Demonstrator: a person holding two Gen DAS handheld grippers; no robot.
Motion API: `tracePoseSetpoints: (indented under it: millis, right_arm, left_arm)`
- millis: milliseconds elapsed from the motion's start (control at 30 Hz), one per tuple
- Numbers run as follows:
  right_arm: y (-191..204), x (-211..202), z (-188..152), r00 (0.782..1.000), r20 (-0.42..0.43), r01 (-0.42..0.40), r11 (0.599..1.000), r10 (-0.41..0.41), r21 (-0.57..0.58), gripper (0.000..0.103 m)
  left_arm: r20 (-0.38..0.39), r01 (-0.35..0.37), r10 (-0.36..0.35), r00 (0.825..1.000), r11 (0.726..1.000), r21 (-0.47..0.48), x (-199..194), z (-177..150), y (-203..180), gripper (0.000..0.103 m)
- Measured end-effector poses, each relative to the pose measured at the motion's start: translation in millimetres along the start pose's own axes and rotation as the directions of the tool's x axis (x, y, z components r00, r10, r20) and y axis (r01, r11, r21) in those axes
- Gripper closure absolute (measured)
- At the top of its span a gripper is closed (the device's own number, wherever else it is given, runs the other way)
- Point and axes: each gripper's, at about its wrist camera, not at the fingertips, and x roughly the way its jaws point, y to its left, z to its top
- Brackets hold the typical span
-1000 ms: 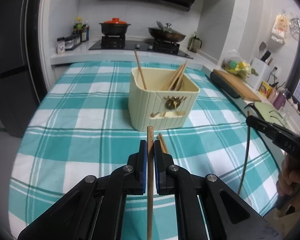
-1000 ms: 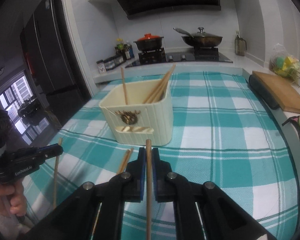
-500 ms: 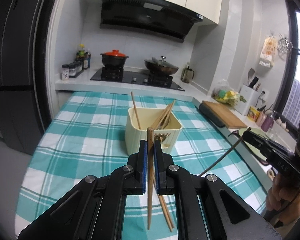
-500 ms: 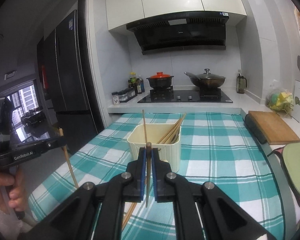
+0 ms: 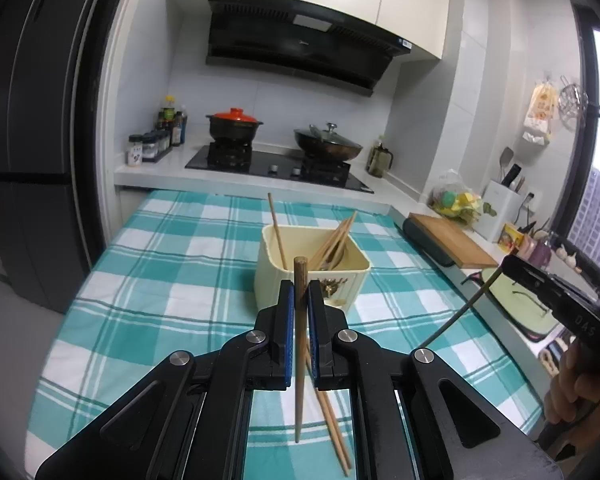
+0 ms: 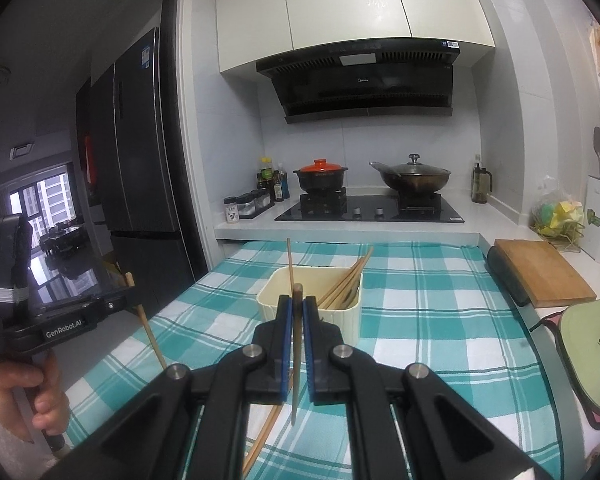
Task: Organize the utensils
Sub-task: 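Lift the chopstick with the left tool while the right tool carries its chopstick to the holder, then open the left tool over the holder while the right tool releases its chopstick inside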
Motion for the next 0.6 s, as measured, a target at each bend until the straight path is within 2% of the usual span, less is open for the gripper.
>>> tracePoseSetpoints:
  millis: [200, 367, 600]
  right_arm:
    - [0.7, -0.2, 7.1, 1.000, 0.017, 0.004, 1.000, -0.004, -0.002, 0.097]
    - [3.3, 7.5, 35.6, 0.998, 0.062, 0.006, 0.999, -0.004, -0.032, 0.098]
    - [9.3, 22.5, 91.9, 0.986, 0.169, 0.019, 0.997, -0.006, -0.074, 0.098]
  left_arm:
    - [0.049, 0.008, -0.008, 0.999, 1.000, -0.001, -4.9, 18.2, -4.1, 0.098]
    - [0.126, 0.074, -0.077, 0.989, 0.997, 0.031, -4.6, 70.6, -16.5, 0.098]
    - [0.226, 0.062, -0.078, 0.971, 0.995, 0.079, 31.3, 134.7, -31.6, 0.098]
